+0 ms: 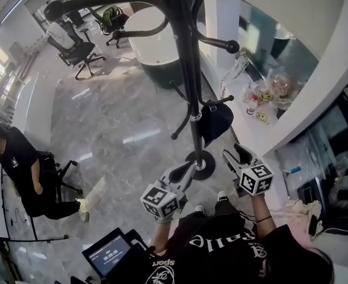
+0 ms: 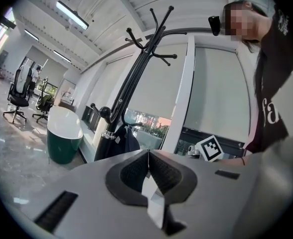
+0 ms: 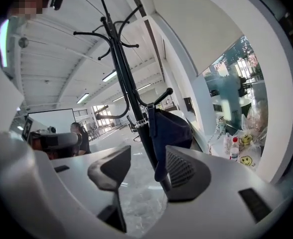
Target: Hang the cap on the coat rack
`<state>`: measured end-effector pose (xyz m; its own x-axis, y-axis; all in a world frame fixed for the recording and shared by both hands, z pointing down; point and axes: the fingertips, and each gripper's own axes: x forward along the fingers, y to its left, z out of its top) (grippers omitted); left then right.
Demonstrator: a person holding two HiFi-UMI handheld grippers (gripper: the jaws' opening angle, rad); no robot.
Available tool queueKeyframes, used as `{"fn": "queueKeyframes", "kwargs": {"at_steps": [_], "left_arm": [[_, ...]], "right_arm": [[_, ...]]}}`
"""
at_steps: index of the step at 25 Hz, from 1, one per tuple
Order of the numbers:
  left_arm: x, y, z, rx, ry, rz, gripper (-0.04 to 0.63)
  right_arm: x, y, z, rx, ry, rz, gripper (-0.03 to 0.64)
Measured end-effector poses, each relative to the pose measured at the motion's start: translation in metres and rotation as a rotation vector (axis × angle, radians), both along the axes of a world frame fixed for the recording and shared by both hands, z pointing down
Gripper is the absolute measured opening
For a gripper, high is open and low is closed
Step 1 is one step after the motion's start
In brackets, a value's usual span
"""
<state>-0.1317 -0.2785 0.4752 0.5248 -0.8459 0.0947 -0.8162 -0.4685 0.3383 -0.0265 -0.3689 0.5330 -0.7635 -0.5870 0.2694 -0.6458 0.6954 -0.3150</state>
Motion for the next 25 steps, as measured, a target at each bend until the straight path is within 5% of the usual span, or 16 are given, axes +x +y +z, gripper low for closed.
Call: {"fn": "queueKeyframes", "kwargs": {"at_steps": [6,14,25], "left_arm": [[-0.001,0.031,0.011,-0.022,0.012,0.086,0.005],[0.010,0.063,0.026,-0.041,0.037,0.160,0.005],[0.059,0.081,0.014,-0.007,0.026,0.176,0.005]], "right_arm": [[-0.003,0.046,-0.012,0.040,-0.024,0.059,0.210],[0.012,0.099,0.000,0.031,0.014,0.123,0.047],[0.042,0.136,-0.012,0.053,-0.002,0.077,0.026]]}}
